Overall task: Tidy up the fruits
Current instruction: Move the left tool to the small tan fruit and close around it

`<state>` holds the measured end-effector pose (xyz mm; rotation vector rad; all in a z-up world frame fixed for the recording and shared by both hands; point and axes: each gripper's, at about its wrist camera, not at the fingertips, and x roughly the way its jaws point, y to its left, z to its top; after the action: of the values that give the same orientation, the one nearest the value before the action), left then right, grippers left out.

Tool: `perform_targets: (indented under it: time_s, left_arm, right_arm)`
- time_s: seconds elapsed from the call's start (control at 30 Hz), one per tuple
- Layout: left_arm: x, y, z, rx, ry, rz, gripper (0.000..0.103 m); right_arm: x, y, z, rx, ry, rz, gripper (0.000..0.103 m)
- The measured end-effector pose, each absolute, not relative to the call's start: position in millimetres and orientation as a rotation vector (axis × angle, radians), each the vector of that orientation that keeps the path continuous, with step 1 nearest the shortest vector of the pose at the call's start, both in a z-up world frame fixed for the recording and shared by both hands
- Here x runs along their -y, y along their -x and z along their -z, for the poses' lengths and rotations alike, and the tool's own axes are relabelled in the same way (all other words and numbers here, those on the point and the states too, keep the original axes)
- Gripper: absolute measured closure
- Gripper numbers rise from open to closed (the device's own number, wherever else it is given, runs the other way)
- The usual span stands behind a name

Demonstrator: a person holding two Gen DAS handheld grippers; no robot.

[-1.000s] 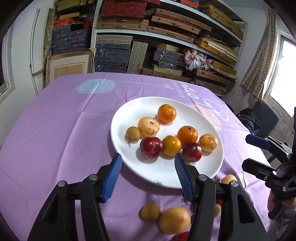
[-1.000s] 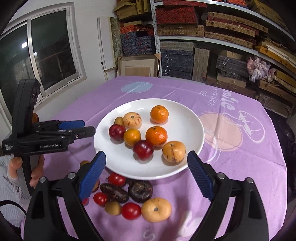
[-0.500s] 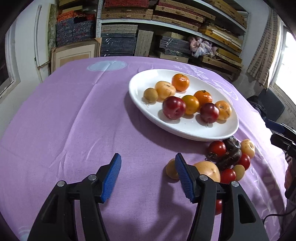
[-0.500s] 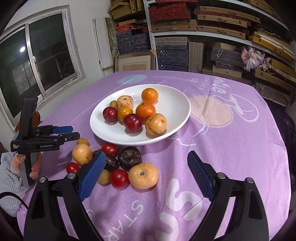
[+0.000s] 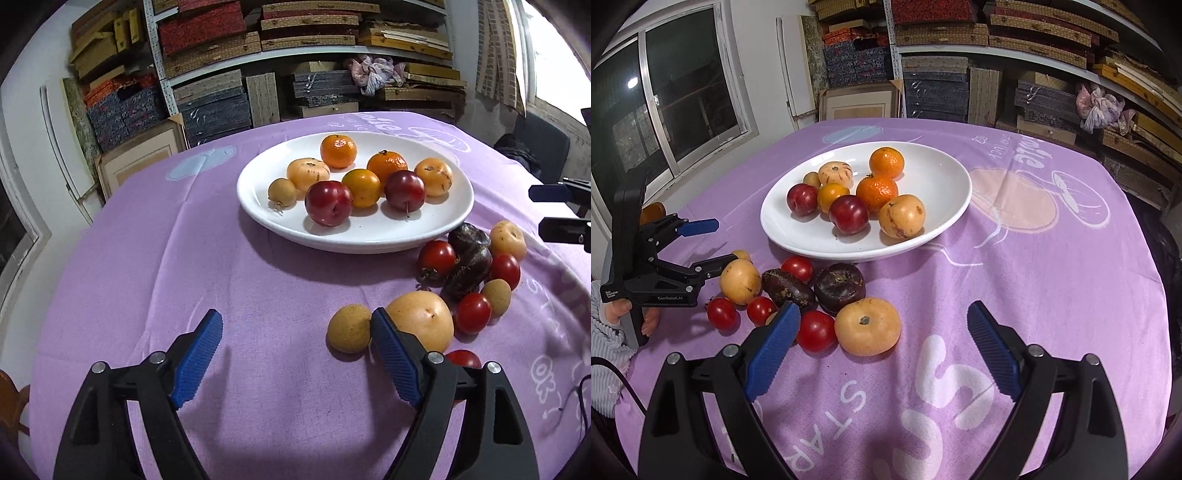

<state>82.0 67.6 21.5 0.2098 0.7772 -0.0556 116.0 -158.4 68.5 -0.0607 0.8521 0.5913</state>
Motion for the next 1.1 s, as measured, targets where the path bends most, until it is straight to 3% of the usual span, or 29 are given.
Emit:
perform_targets:
  time_s: [0.3,0.5,0.67,1.1]
  left_arm:
    - [-96,-87,-29,-0.761,-0.142,-0.034,0.02]
    - [-64,-75,-31,-0.714,-0.212,0.09,0.02]
    - [-79,-91,-18,-0.825,-0.123,0.096,0.02]
    - [-72,-105,-17,-0.843,-0.075,0.148,0.02]
  right_arm:
    - [159,-116,-69,-0.86,0.063,-0.597,0.01]
    - [159,-114,-70,-0.863,0.069,-0.605,0.01]
    - [153,-112,-64,-0.891,0.096,-0.623,0.01]
    - [145,-110,-57,-0.909,0.124,-0.629,0.01]
